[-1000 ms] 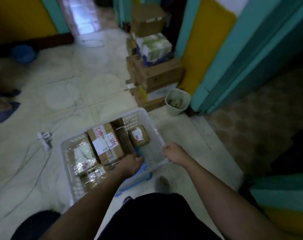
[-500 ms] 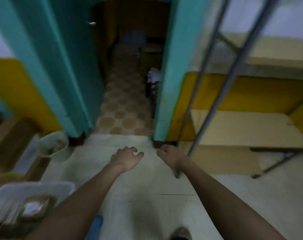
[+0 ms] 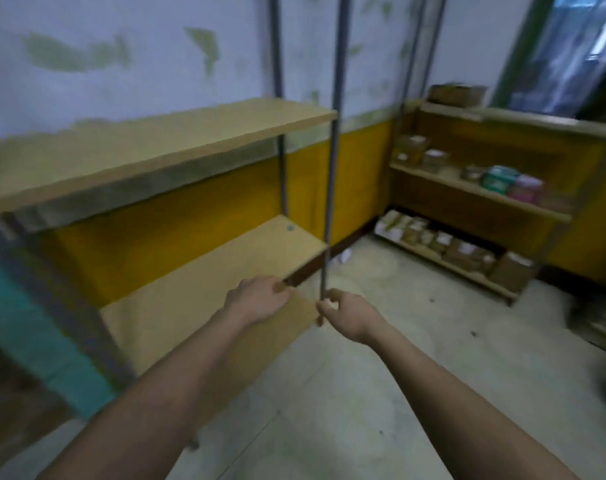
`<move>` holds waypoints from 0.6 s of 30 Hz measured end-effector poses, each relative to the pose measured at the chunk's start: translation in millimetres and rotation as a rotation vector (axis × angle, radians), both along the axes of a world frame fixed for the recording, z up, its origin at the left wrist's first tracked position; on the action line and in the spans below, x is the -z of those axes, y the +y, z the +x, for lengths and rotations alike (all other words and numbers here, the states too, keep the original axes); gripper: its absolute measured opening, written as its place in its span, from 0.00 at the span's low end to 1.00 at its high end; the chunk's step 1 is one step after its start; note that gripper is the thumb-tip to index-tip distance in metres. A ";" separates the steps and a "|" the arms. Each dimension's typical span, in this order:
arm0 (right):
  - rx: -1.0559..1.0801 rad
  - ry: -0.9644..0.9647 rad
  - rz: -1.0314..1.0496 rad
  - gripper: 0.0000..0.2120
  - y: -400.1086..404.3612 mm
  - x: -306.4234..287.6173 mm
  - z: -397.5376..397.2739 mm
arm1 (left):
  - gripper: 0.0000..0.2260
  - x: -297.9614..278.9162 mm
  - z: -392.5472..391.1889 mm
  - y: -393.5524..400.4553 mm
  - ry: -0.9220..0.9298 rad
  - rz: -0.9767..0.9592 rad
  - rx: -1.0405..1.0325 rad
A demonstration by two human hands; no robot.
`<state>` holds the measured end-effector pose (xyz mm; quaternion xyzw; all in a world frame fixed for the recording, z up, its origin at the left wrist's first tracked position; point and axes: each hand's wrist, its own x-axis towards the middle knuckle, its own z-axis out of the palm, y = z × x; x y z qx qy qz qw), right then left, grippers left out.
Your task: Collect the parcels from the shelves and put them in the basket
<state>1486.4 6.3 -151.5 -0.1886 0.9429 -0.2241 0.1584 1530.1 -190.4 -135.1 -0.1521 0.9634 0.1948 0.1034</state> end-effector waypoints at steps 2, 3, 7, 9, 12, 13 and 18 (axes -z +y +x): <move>0.063 -0.002 0.006 0.26 47.0 -7.2 -35.6 | 0.26 -7.1 -43.6 41.5 0.005 0.007 0.069; 0.096 0.001 0.008 0.26 67.5 -10.1 -53.2 | 0.25 -10.5 -63.3 59.2 -0.002 0.004 0.098; 0.222 0.021 -0.004 0.28 129.4 -21.6 -123.6 | 0.27 -21.7 -144.9 115.7 -0.004 -0.053 0.192; 0.265 0.025 -0.010 0.27 150.5 -25.2 -157.8 | 0.29 -26.5 -188.9 138.0 -0.004 -0.088 0.218; 0.305 0.029 0.014 0.27 174.6 -24.9 -213.0 | 0.30 -31.0 -257.9 165.0 0.010 -0.111 0.298; 0.319 0.028 0.022 0.27 181.4 -23.8 -233.9 | 0.30 -31.3 -282.6 172.1 0.027 -0.117 0.322; 0.417 0.011 0.009 0.28 212.8 -17.7 -345.9 | 0.28 -31.8 -414.0 201.3 0.098 -0.093 0.435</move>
